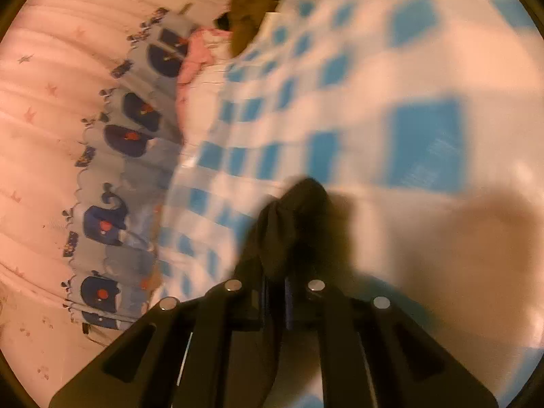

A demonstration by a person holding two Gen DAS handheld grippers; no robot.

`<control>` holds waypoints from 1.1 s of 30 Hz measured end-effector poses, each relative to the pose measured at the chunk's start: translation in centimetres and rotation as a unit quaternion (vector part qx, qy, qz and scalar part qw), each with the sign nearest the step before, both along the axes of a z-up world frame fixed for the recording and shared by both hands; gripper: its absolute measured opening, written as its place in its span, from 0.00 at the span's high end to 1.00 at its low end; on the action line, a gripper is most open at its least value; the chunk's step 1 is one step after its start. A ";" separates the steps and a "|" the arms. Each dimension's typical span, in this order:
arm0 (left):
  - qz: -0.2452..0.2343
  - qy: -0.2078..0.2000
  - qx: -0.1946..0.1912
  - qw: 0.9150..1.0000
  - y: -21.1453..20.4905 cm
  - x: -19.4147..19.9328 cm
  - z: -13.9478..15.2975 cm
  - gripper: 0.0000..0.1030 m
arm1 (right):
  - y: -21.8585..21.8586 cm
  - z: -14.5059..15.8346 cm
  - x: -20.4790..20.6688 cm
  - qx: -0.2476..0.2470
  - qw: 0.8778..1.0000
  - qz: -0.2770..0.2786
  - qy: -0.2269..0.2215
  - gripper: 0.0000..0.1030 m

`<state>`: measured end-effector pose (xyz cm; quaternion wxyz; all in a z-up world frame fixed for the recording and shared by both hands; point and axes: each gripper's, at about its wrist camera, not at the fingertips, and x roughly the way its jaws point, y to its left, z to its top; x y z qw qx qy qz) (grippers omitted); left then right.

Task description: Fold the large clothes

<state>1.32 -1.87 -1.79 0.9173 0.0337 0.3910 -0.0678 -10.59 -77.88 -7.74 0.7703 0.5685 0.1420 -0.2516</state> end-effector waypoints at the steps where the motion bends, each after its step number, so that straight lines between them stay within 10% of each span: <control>1: 0.001 -0.001 -0.006 1.000 0.4 -0.4 0.5 0.07 | 1.3 0.3 -1.1 -0.019 1.000 0.018 -0.005 0.84; 4: -0.001 -0.002 -0.045 0.999 2.6 -2.3 2.2 0.07 | 7.7 3.3 -3.9 -0.103 0.991 0.088 0.000 0.34; 8: -0.005 0.017 -0.079 0.997 6.6 -6.4 2.9 0.07 | 19.0 6.3 -7.2 -0.183 0.952 0.244 -0.014 0.13; 15: 0.012 0.077 -0.135 0.988 14.6 -14.6 1.8 0.07 | 41.4 1.5 -6.2 -0.014 0.822 0.568 0.039 0.10; 17: 0.015 0.101 -0.159 0.982 15.9 -15.9 0.7 0.08 | 45.2 -0.3 -6.1 0.028 0.807 0.589 0.042 0.10; 26: -0.152 0.199 -0.222 0.942 12.0 -22.6 -4.4 0.07 | 48.0 -4.8 -2.9 0.143 0.833 0.533 -0.024 0.09; 33: -0.128 0.118 -0.133 0.976 7.5 -17.5 -6.3 0.07 | 48.2 -3.0 -3.0 0.188 0.820 0.529 -0.111 0.07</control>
